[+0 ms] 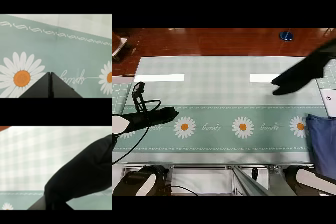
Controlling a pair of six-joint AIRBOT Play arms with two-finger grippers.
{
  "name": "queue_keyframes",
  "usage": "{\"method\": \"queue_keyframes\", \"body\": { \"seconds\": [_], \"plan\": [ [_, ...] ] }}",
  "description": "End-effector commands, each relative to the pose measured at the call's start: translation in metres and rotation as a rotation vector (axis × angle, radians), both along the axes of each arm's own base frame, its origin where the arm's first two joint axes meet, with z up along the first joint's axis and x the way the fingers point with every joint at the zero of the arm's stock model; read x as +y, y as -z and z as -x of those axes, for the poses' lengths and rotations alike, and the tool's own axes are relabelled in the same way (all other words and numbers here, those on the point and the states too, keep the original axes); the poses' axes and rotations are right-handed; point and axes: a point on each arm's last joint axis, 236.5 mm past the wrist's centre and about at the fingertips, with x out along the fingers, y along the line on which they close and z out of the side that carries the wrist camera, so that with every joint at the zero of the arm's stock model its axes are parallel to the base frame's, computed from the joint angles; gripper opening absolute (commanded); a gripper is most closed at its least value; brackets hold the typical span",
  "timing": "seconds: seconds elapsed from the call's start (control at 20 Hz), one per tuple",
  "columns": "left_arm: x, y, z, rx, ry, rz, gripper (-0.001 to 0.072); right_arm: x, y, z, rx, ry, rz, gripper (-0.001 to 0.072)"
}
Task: Fold the shirts.
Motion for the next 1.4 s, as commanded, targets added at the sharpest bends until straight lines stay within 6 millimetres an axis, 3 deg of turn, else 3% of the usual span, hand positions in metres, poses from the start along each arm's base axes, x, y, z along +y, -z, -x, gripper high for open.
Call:
{"method": "queue_keyframes", "body": {
  "seconds": [0.0,0.1,0.2,0.3,0.4,0.5,0.6,0.7,0.75,0.8,0.95,1.05,1.15,1.2,1.25,1.35],
  "plan": [
    [-0.001,0.000,0.000,0.000,0.000,0.003,0.0018,-0.073,-0.004,0.069,0.129,0.211,0.048,0.0022],
    [0.000,-0.001,-0.002,-0.007,-0.004,0.003,0.0018,-0.112,0.001,0.113,0.220,0.351,0.115,0.0022],
    [0.001,-0.003,-0.005,-0.021,-0.012,0.002,0.0018,-0.132,0.001,0.148,0.241,0.485,0.139,0.0022],
    [0.002,-0.005,-0.009,-0.040,-0.022,0.001,0.0018,-0.146,0.019,0.193,0.322,0.615,0.170,0.0022],
    [0.004,-0.007,-0.013,-0.057,-0.032,0.000,0.0018,-0.151,0.048,0.242,0.446,0.745,0.188,0.0022],
    [0.004,-0.008,-0.015,-0.066,-0.037,0.000,0.0018,-0.154,0.080,0.304,0.630,0.899,0.244,0.0022],
    [0.005,-0.009,-0.016,-0.068,-0.038,0.000,0.0018,-0.150,0.101,0.358,0.802,1.021,0.311,0.0022],
    [0.005,-0.009,-0.016,-0.068,-0.038,0.000,0.0018,-0.137,0.122,0.372,0.878,1.010,0.298,0.0039],
    [0.005,-0.008,-0.016,-0.068,-0.038,0.000,0.0018,-0.131,0.134,0.373,0.903,0.989,0.273,0.0206],
    [0.005,-0.008,-0.016,-0.068,-0.037,0.000,0.0018,-0.125,0.144,0.371,0.920,0.962,0.241,0.0386],
    [0.007,-0.013,-0.023,-0.103,-0.055,-0.002,0.0018,-0.138,0.149,0.351,0.860,0.938,0.234,0.0412],
    [0.008,-0.026,-0.032,-0.147,-0.042,-0.015,0.0018,-0.160,0.134,0.323,0.765,0.908,0.290,0.0395],
    [0.006,-0.055,-0.049,-0.204,-0.041,-0.004,0.0018,-0.177,0.106,0.263,0.594,0.809,0.323,0.0176],
    [0.004,-0.078,-0.062,-0.253,-0.028,-0.010,0.0018,-0.175,0.087,0.215,0.461,0.723,0.305,0.0054],
    [0.001,-0.105,-0.075,-0.307,-0.001,-0.016,0.0018,-0.160,0.066,0.162,0.309,0.607,0.269,0.0023],
    [-0.013,-0.169,-0.099,-0.408,0.062,-0.004,0.0018,-0.105,0.015,0.060,-0.013,0.390,0.191,0.0023]
  ]
}}
